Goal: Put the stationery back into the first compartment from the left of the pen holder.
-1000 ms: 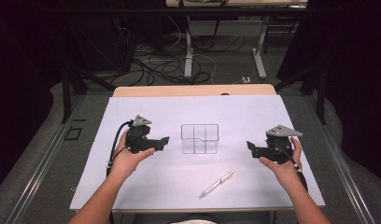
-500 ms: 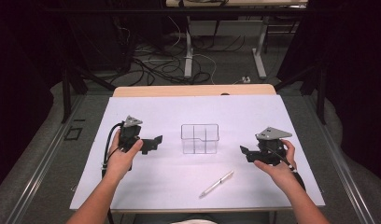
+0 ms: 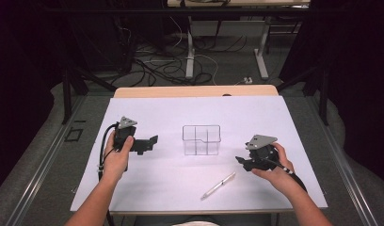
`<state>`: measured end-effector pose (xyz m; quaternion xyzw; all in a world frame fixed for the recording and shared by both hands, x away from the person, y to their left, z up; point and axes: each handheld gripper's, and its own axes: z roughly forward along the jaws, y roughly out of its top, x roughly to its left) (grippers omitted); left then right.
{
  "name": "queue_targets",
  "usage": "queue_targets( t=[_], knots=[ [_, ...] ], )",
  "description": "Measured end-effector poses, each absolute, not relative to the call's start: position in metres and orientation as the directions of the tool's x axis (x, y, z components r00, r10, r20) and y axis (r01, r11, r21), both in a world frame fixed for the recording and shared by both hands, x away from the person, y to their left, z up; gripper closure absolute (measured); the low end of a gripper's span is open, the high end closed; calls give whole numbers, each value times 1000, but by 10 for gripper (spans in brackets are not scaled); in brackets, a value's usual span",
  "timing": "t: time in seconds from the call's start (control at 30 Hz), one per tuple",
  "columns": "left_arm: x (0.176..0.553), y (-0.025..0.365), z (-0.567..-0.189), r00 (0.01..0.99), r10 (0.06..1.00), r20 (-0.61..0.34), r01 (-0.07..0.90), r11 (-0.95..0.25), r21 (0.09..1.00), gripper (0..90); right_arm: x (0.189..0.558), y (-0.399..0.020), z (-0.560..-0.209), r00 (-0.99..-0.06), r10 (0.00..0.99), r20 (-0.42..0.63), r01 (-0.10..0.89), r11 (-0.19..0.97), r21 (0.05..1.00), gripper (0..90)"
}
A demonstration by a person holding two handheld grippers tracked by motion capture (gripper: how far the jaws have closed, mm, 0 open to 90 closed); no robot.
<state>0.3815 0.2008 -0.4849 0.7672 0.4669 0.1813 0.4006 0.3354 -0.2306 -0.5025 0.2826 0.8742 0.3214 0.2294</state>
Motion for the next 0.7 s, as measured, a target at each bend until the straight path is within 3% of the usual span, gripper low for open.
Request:
queue_targets(
  t=[0.37, 0.7],
  knots=[
    [381, 196, -489, 519, 852, -72, 558, -274, 783, 8, 331, -214, -509, -787, 519, -332, 243, 757, 607, 332],
    [379, 197, -490, 515, 854, -77, 561, -268, 783, 8, 331, -202, -508, -834, 476, -279, 227, 757, 612, 380]
  ],
)
